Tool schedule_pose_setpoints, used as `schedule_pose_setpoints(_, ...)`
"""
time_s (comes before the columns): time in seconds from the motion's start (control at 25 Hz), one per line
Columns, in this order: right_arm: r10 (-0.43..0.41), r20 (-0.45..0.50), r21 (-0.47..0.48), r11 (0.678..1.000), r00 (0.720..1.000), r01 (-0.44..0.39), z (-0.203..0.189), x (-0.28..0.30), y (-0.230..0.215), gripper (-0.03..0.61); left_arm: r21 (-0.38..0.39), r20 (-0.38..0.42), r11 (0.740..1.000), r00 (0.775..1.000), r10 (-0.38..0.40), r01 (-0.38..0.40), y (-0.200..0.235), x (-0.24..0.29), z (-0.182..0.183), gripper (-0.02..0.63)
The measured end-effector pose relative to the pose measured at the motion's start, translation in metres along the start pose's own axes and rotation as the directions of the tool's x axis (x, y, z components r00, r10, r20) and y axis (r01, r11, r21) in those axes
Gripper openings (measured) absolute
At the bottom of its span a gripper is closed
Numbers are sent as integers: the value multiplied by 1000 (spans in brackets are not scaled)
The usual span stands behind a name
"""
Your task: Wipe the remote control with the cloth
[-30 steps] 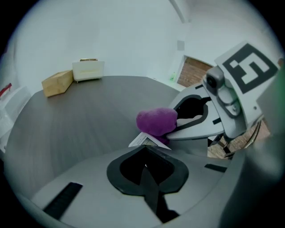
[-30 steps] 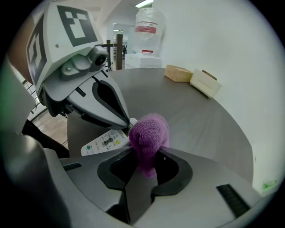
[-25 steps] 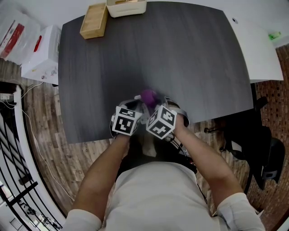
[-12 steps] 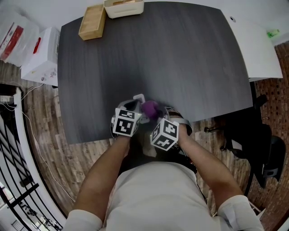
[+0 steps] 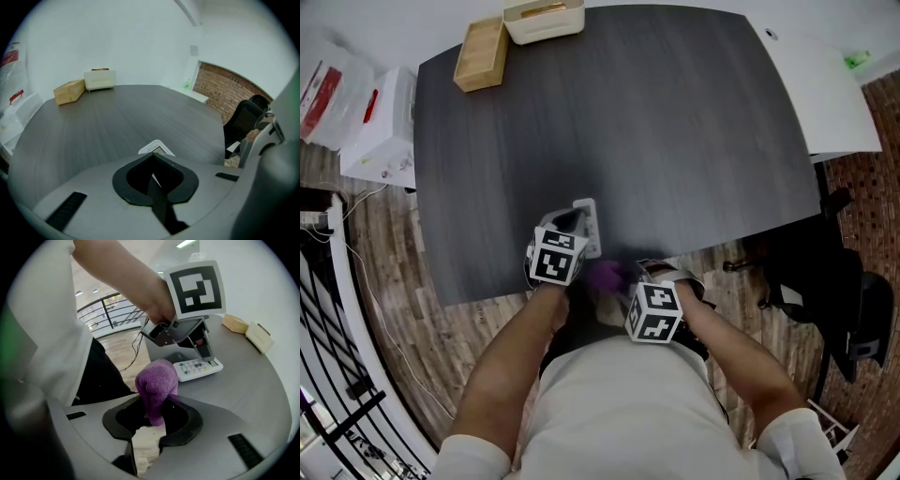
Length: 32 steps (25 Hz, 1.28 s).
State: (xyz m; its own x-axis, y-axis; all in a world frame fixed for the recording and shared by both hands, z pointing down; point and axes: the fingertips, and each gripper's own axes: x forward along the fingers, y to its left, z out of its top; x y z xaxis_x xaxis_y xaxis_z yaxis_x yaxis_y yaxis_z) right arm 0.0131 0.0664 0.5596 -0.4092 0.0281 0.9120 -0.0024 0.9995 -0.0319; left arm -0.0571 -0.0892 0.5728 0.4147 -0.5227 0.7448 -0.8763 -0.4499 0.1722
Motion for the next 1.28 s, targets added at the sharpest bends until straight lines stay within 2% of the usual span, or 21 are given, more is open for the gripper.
schedule_pose_setpoints(0.12,-4,52,76,997,999,0,1,-8,2,109,39,-14,999,1000,-22,22,2,0,-3,3)
schedule_pose_setpoints(0.24,-31,76,169,986,997,18,-6,-16,-6,109,144,11,988,999,-50,48,6,-9,5,5)
schedule_pose_setpoints(0.32,-44,79,210,977,996,26,-12,-20,-11,109,248,44,965,994,-104,90,4,-19,19,5)
schedule_pose_setpoints(0.4,-55,78,236,971,995,35,-18,-22,-14,109,380,47,912,981,-188,156,-3,-28,29,5)
schedule_pose_setpoints(0.44,-60,79,246,968,995,39,-21,-24,-16,109,456,30,868,971,-238,198,-8,-31,32,6)
schedule_pose_setpoints(0.48,-65,80,254,966,995,43,-22,-25,-17,109,533,-2,811,959,-285,242,-14,-34,32,13)
schedule_pose_setpoints(0.56,-74,81,264,963,994,50,-24,-28,-18,109,672,-109,666,932,-345,325,-24,-36,27,138)
schedule_pose_setpoints(0.6,-78,81,267,962,994,54,-25,-29,-19,109,732,-178,577,919,-351,362,-28,-35,21,194)
schedule_pose_setpoints(0.64,-83,81,272,961,993,58,-26,-31,-19,109,785,-255,474,905,-341,399,-31,-34,13,251)
schedule_pose_setpoints(0.68,-88,81,277,959,993,63,-27,-32,-19,109,826,-334,357,889,-314,437,-33,-32,3,283)
schedule_pose_setpoints(0.8,-103,78,299,951,992,75,-32,-36,-19,109,853,-514,-13,838,-183,521,-35,-26,-28,319)
schedule_pose_setpoints(0.84,-106,75,308,948,991,78,-34,-37,-18,109,841,-541,-115,829,-143,529,-35,-24,-33,322)
schedule_pose_setpoints(0.88,-109,73,316,945,991,81,-36,-37,-17,109,826,-555,-197,824,-113,529,-36,-21,-35,327)
schedule_pose_setpoints(0.92,-111,70,323,943,991,82,-38,-38,-17,109,810,-561,-261,823,-88,524,-36,-19,-35,333)
schedule_pose_setpoints(0.96,-112,68,330,940,991,83,-40,-38,-16,109,793,-566,-315,822,-64,521,-36,-16,-35,337)
schedule_pose_setpoints(1.04,-112,66,342,936,992,82,-44,-39,-15,109,750,-579,-402,815,-14,526,-34,-10,-36,339)
schedule_pose_setpoints(1.08,-111,66,348,934,992,81,-46,-39,-14,109,728,-588,-431,809,7,533,-34,-7,-38,339)
schedule_pose_setpoints(1.12,-110,66,355,931,992,80,-47,-38,-14,109,711,-598,-446,801,21,543,-34,-5,-40,339)
schedule_pose_setpoints(1.2,-113,66,372,925,991,81,-49,-37,-14,109,700,-614,-439,789,32,563,-35,-2,-43,339)
schedule_pose_setpoints(1.24,-117,64,382,920,991,84,-50,-36,-16,109,707,-616,-418,787,33,571,-35,-1,-43,337)
schedule_pose_setpoints(1.28,-124,60,393,915,990,91,-52,-36,-18,109,721,-615,-381,788,34,579,-33,-1,-43,337)
